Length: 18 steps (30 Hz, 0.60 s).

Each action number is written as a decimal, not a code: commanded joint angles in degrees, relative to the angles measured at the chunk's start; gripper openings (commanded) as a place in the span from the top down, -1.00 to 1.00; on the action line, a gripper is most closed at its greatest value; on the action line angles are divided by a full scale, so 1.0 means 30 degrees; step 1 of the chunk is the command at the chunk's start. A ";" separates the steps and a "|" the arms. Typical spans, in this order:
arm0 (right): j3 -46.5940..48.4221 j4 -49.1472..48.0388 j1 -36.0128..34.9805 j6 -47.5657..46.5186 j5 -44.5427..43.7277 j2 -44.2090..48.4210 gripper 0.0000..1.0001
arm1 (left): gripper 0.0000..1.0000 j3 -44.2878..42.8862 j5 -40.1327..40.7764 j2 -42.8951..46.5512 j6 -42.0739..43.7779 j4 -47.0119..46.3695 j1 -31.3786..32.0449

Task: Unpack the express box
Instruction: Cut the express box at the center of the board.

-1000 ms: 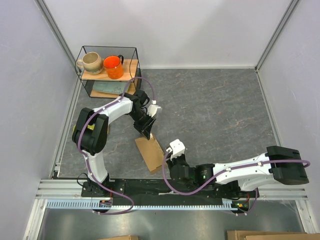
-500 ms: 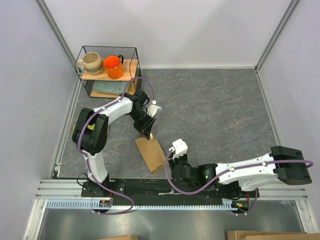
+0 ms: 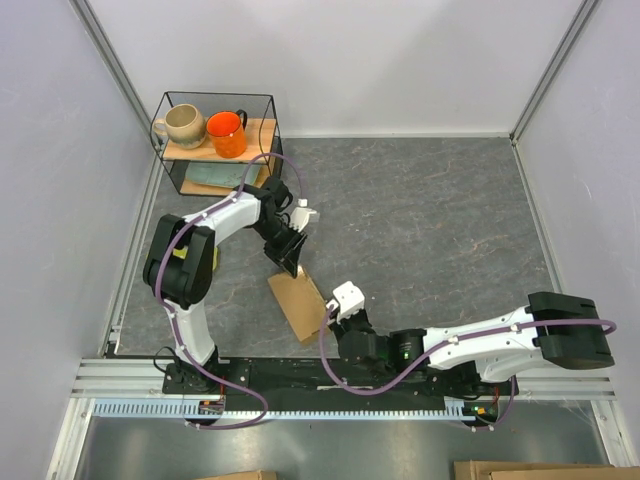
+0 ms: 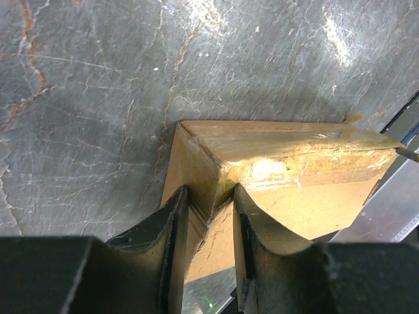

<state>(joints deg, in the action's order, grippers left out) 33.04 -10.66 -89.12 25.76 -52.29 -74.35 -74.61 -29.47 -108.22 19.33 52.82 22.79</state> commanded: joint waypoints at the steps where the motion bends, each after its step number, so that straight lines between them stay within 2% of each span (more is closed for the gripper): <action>1: -0.0524 -0.1597 0.0321 -0.1787 0.2076 -0.1290 1.00 | 0.96 -0.0033 0.1100 -0.0634 0.1612 -0.1142 -0.0681; 7: -0.0757 -0.4146 0.1288 -0.3018 0.2985 -0.3399 1.00 | 0.96 -0.0063 -0.0107 -0.0927 0.2577 -0.0233 -0.0681; 18: -0.0699 -0.6788 0.2959 -0.3870 0.4949 -0.6300 1.00 | 0.97 0.0231 -0.1805 -0.1513 0.4248 0.0792 -0.0331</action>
<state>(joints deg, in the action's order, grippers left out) 33.12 -35.11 -81.89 13.17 -46.48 -87.05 -75.22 -33.08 -109.34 26.85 53.91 19.94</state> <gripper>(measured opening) 0.230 0.354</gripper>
